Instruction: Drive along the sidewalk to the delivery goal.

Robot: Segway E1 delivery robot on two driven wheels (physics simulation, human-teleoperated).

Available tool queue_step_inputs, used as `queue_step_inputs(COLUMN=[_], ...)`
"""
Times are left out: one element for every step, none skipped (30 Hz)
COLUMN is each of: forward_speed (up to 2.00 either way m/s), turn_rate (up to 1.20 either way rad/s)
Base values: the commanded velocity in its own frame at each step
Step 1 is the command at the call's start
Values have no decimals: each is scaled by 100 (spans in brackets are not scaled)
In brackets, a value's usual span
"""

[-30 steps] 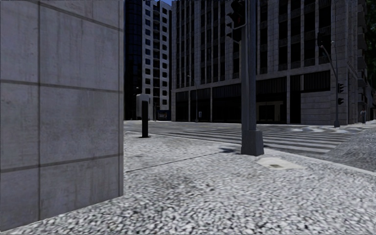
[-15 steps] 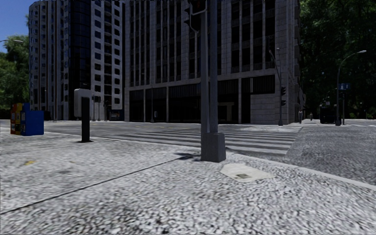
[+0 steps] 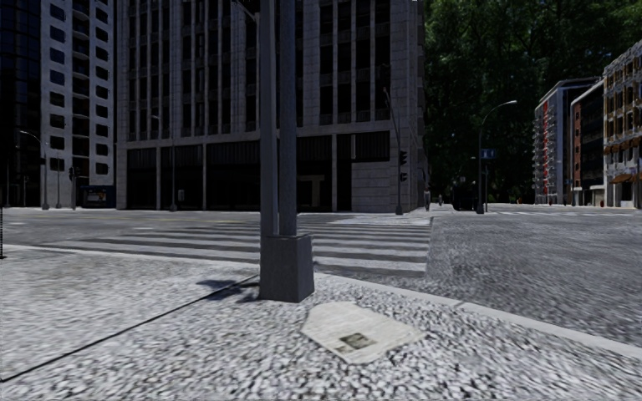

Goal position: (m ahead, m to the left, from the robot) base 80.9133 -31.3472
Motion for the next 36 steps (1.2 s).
queue_step_inputs(forward_speed=[200, 200, 200, 200, 200, 200, 200, 200, 200, 200, 200, 200, 200, 200, 200, 200, 200, 200, 200, 200, 200, 196, 192, 189, 187, 184, 184, 183, 182, 180, 178, 178, 178, 177, 177, 174], turn_rate=[-58, -58, -58, -58, -58, -55, -33, -24, -24, -22, -21, -21, -26, -34, -45, -56, -56, -59, -58, -42, -34, -31, -31, -30, 0, 0, 0, 0, 0, 0, 0, 0, 0, 0, 0, 0])
